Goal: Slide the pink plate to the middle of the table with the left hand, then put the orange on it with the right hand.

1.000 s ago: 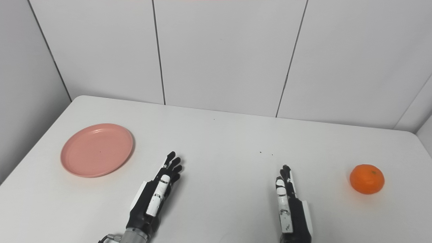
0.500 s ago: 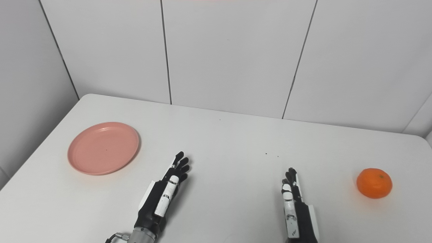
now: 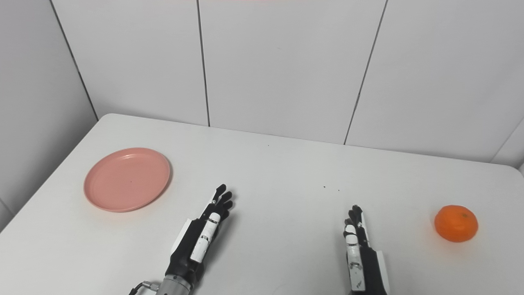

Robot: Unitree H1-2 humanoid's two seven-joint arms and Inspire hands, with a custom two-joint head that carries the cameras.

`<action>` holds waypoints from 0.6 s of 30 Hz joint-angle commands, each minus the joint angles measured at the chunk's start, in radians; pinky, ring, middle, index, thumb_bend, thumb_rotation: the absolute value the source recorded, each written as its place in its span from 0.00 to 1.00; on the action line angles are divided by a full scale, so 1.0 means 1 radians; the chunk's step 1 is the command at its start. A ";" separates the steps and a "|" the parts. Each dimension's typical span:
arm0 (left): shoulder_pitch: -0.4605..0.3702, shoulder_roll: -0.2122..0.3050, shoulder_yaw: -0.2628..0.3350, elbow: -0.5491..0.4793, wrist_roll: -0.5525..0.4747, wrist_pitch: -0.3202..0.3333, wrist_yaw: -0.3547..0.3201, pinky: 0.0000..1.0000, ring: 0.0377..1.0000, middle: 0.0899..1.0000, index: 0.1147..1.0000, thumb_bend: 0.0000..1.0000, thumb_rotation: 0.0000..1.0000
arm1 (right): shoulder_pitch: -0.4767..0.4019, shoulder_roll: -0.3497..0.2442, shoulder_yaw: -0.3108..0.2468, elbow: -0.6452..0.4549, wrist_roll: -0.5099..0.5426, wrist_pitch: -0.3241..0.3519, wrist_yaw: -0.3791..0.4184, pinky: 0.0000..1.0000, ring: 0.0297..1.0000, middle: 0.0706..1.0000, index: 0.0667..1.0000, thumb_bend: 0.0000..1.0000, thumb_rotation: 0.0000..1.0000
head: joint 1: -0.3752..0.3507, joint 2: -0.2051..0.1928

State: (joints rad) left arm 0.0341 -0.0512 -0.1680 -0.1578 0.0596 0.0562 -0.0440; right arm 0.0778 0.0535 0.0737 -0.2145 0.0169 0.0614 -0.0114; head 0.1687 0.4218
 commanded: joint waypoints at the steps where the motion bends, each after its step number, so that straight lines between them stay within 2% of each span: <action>1: -0.033 -0.004 -0.008 -0.031 -0.008 0.002 -0.017 0.97 0.96 0.97 0.95 0.40 1.00 | -0.014 0.001 -0.001 -0.030 0.007 -0.034 0.011 1.00 1.00 1.00 1.00 0.16 1.00 | 0.003 0.004; 8: -0.071 0.018 0.005 -0.086 -0.013 0.021 -0.040 0.96 0.96 0.98 0.96 0.39 1.00 | -0.017 0.000 -0.002 -0.029 0.013 -0.030 0.011 1.00 1.00 1.00 1.00 0.18 1.00 | 0.014 0.010; 13: -0.104 0.035 0.023 -0.120 -0.026 0.044 -0.051 0.95 0.95 0.97 0.95 0.43 1.00 | -0.019 -0.002 -0.003 -0.031 0.021 -0.024 0.013 1.00 1.00 1.00 1.00 0.18 1.00 | 0.019 0.013; 18: -0.140 0.042 0.051 -0.172 -0.042 0.099 -0.047 0.95 0.94 0.96 0.94 0.43 1.00 | -0.021 -0.006 -0.003 -0.029 0.021 -0.028 0.014 1.00 1.00 1.00 1.00 0.19 1.00 | 0.027 0.016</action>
State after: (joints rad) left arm -0.0646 -0.0099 -0.1225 -0.2872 0.0266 0.1518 -0.0888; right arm 0.0762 0.0474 0.0721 -0.2145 0.0326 0.0615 -0.0112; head 0.1948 0.4372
